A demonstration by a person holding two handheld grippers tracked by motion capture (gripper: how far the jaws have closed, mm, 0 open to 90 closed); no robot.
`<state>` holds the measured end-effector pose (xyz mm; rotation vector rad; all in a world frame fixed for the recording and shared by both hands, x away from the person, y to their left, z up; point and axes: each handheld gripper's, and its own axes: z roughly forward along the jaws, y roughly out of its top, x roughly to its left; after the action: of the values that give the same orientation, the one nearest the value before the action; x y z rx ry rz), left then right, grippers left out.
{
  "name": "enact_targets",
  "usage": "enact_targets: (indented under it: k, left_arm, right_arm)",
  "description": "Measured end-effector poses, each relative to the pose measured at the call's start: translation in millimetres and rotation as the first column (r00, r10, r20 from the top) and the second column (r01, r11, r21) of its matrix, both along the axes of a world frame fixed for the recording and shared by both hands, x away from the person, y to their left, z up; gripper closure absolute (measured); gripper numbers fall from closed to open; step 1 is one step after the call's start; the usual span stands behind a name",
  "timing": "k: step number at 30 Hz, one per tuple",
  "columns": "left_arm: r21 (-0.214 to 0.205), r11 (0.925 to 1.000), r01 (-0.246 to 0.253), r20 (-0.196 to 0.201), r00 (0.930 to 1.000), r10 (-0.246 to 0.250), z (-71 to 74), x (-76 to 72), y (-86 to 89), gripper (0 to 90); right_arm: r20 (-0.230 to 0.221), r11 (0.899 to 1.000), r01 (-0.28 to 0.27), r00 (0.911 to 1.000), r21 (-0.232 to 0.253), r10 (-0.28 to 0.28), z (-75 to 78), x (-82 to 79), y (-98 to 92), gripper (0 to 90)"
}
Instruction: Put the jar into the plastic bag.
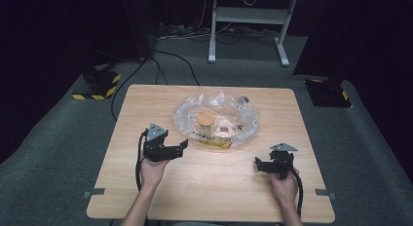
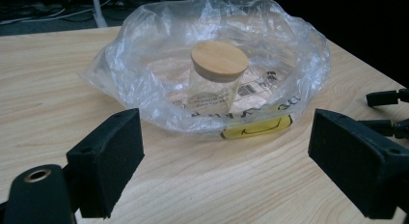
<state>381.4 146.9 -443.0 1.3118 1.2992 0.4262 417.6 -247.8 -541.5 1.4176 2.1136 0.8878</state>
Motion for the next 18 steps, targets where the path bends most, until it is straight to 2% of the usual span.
enact_targets:
  k: [9,18]
  left_arm:
    - [0.026,0.9996,-0.005,-0.021,0.9998,0.006,-16.3,-0.7,1.0,12.5]
    - [0.083,0.9964,-0.019,-0.05,0.9985,0.023,-37.2,2.9,-1.7,12.7]
  right_arm:
    - [0.001,1.0,0.0,1.0,0.001,0.0,0.0,0.0,0.0,5.4]
    - [0.0,1.0,0.001,1.0,0.001,-0.001,0.0,0.0,0.1,5.4]
